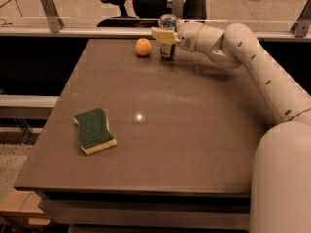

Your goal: Move redbull can near orange

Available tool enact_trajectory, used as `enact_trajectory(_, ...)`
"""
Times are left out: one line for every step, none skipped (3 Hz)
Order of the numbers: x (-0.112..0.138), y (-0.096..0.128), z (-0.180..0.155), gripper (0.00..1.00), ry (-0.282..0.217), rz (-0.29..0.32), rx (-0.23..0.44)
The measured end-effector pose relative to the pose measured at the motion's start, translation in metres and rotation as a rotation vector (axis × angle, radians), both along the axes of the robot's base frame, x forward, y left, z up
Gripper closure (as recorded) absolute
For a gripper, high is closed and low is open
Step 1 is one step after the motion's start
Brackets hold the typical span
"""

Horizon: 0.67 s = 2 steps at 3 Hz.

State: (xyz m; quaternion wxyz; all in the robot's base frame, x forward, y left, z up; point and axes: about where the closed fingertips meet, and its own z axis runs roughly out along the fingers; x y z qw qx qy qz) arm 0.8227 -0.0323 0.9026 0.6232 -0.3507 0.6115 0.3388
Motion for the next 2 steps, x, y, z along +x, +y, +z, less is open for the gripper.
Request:
enact_trajectory(-0.0001, 0.0034, -0.0002, 0.59, 0.001, 0.004, 0.001)
enact_trajectory(-0.0002, 0.007, -0.0004, 0.35, 0.001, 0.009, 0.001)
